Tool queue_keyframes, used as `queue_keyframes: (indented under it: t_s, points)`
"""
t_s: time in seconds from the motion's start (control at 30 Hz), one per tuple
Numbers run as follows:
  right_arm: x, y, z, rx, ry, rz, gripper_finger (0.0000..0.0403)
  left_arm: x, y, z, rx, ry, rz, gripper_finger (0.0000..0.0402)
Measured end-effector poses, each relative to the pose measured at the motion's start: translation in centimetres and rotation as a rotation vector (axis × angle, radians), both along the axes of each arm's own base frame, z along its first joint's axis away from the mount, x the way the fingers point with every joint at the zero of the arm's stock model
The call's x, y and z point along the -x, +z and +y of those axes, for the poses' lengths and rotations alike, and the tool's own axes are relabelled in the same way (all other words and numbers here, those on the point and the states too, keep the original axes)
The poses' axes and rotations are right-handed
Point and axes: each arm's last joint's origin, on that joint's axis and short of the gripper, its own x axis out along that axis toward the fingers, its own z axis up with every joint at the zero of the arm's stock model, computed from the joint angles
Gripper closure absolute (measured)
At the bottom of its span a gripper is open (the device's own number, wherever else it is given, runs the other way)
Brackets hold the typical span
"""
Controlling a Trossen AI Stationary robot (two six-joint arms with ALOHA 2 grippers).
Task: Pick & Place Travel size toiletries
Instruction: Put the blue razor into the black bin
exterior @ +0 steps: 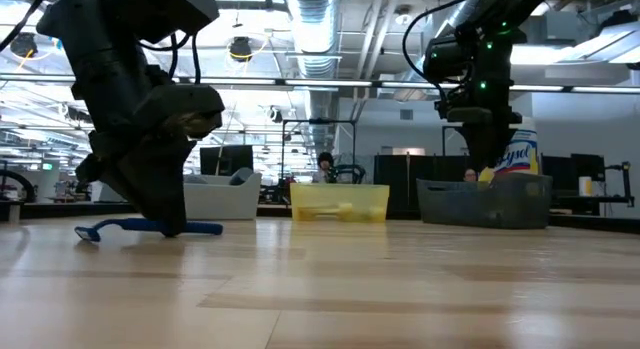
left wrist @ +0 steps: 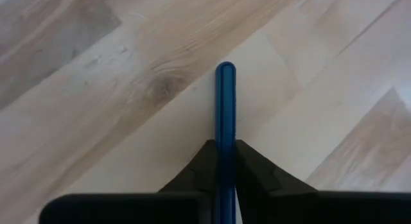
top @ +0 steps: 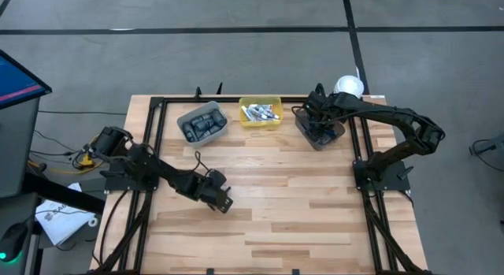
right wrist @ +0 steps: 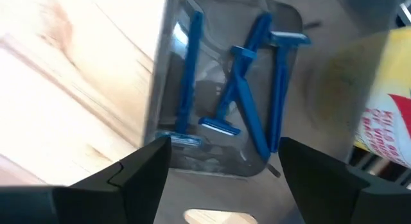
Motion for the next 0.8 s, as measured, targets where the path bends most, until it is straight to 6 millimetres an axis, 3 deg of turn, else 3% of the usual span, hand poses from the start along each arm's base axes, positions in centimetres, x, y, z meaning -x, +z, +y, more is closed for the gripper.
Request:
queue_keyframes:
  t_s: [0.2, 0.33, 0.6, 0.8]
  points:
    - [-1.7, 1.2, 1.0, -0.008, 0.066, -0.098, 0.0121, 0.5, 1.9, 1.4, -0.028, -0.056, -0.017, 0.0381]
    - [-3.7, 3.2, 1.8, -0.002, 0.132, -0.245, 0.0121, 0.4, 5.5, 2.5, -0.071, -0.054, -0.191, 0.0381]
    - [-8.4, 9.4, 4.2, 0.068, 0.304, -0.682, 0.0121, 2.8, 13.6, 5.1, -0.287, 0.000, -0.574, 0.0381]
    - [-10.7, 14.8, 6.5, 0.207, 0.440, -1.019, 0.0121, 4.6, 18.9, 6.3, -0.484, 0.007, -0.860, 0.0381]
